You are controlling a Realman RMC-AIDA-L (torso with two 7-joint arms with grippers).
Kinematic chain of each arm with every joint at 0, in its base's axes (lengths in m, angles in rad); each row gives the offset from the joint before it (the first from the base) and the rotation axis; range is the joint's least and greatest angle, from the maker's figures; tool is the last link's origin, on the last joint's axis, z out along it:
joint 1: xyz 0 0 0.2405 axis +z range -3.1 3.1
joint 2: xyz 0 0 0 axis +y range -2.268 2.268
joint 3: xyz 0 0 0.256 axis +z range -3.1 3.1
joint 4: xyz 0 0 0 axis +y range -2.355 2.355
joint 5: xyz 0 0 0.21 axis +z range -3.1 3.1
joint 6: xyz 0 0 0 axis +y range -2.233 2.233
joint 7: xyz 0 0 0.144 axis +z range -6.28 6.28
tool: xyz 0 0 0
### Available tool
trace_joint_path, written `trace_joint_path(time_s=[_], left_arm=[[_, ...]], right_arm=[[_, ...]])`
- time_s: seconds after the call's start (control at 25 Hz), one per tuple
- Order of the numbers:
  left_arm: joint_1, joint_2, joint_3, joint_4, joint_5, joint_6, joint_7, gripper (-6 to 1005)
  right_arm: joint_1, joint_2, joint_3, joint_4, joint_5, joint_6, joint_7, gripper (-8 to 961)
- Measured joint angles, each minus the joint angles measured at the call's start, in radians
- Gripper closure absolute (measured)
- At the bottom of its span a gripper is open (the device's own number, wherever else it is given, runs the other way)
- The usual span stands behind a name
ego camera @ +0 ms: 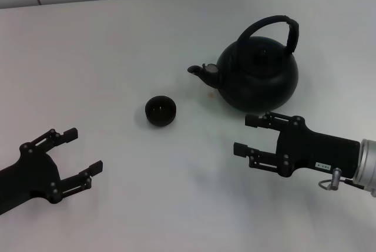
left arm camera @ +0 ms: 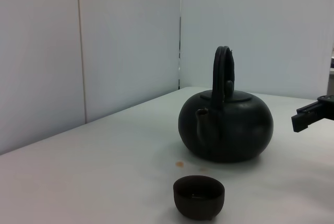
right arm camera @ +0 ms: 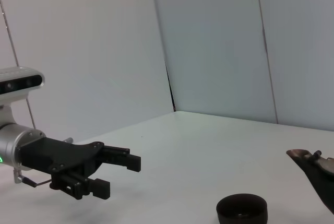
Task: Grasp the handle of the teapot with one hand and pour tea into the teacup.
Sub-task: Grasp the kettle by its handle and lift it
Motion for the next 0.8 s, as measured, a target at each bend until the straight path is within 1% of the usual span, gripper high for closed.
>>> trace_joint_path(time_s=[0.16,0.28,0.32,0.4,0.44,0.48,0.52,0.56,0.68,0.72,0.76,0.8], left_arm=[[-0.002,-0.001,0.000,0.000,0.000,0.000,0.002,158],[-0.003,-0.005,0.000,0.000,0.000,-0.002,0.003,160],[-0.004,-0.006,0.000,0.000,0.000,-0.003,0.005,160],[-0.004,-0.007,0.000,0.000,0.000,-0.004,0.005,162],[-0.004,-0.007,0.000,0.000,0.000,-0.004,0.005,162],[-0.004,-0.008,0.000,0.000,0.000,-0.004,0.005,162],[-0.003,-0.008,0.000,0.000,0.000,-0.005,0.006,162],[-0.003,-0.008,0.000,0.000,0.000,-0.005,0.006,162],[-0.002,-0.008,0.000,0.000,0.000,-0.006,0.006,162],[-0.001,-0.009,0.000,0.000,0.000,-0.006,0.006,162],[-0.001,-0.009,0.000,0.000,0.000,-0.006,0.006,162],[-0.001,-0.010,0.000,0.000,0.000,-0.006,0.006,162]], right_arm=[[-0.004,0.001,0.002,0.011,0.006,0.001,-0.023,263],[-0.020,0.002,0.013,0.062,0.064,0.002,-0.103,264],[-0.043,0.004,0.026,0.121,0.141,0.003,-0.186,264],[-0.071,0.006,0.053,0.202,0.237,0.014,-0.290,264],[-0.071,0.006,0.053,0.202,0.237,0.014,-0.290,264],[-0.082,0.006,0.070,0.242,0.279,0.022,-0.344,264],[-0.105,0.006,0.108,0.334,0.365,0.038,-0.471,264],[-0.105,0.006,0.108,0.334,0.365,0.038,-0.471,264],[-0.130,0.007,0.164,0.438,0.453,0.053,-0.622,265],[-0.144,0.009,0.202,0.493,0.500,0.064,-0.684,265],[-0.144,0.009,0.202,0.493,0.500,0.064,-0.684,265],[-0.151,0.009,0.234,0.534,0.544,0.081,-0.724,265]])
